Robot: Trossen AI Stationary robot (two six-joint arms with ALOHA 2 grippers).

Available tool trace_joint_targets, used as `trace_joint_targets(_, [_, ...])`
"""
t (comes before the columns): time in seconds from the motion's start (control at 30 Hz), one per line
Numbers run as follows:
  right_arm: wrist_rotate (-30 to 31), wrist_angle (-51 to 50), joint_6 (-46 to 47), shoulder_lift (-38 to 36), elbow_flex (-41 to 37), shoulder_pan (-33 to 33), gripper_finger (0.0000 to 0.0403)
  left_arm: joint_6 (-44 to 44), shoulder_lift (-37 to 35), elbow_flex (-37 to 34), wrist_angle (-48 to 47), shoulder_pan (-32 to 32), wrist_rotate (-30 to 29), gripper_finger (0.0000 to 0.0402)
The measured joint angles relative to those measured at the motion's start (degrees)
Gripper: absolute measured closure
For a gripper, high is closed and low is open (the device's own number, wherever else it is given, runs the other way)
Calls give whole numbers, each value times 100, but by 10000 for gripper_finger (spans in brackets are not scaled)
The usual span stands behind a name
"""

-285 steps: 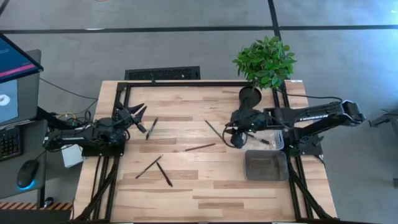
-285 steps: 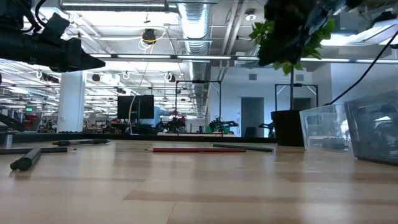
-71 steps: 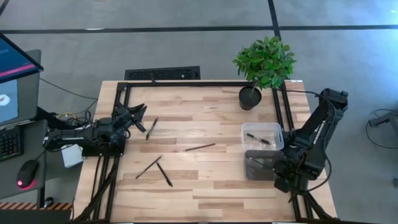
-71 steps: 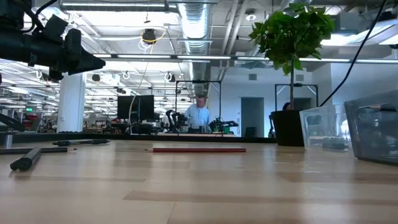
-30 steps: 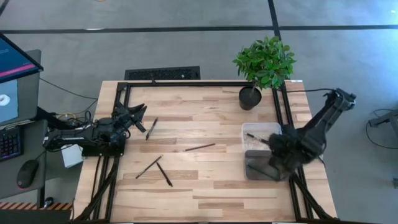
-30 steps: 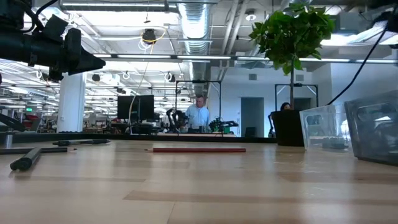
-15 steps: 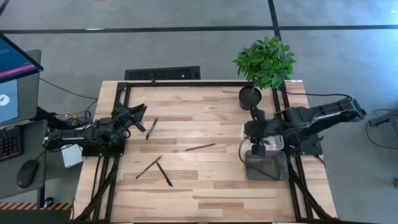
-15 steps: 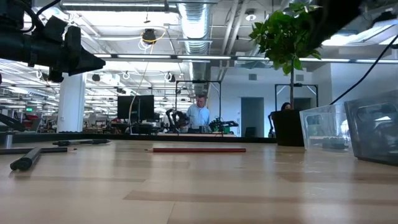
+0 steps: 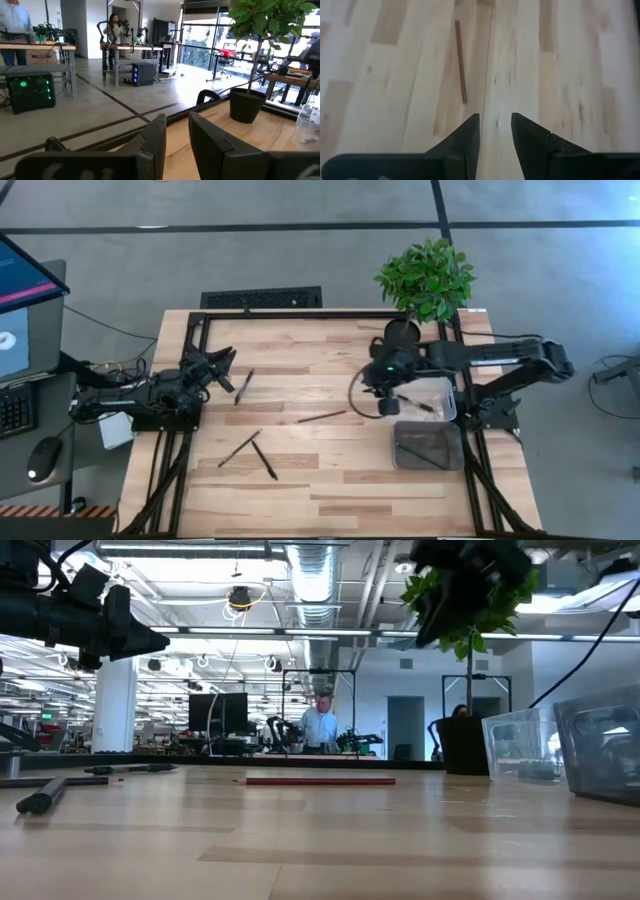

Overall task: Sort pens & pencils
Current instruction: Put the brown pencil into the black transparent bin

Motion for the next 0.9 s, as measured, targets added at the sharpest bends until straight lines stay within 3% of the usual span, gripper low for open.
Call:
trace_joint_targets(0.27, [-66,-148,-352,1276,727,-72,266,-133,0,-1,0,-2,2,329])
trace_joint_targets(0.53, [-624,-231,-601,2368,1404,-72,270,-131,0,0,0,-2,2,329])
trace_joint_targets(0.9, [-780,-265,-405,3360,1689,-48,270,-131,128,0,-7,-6,12,329])
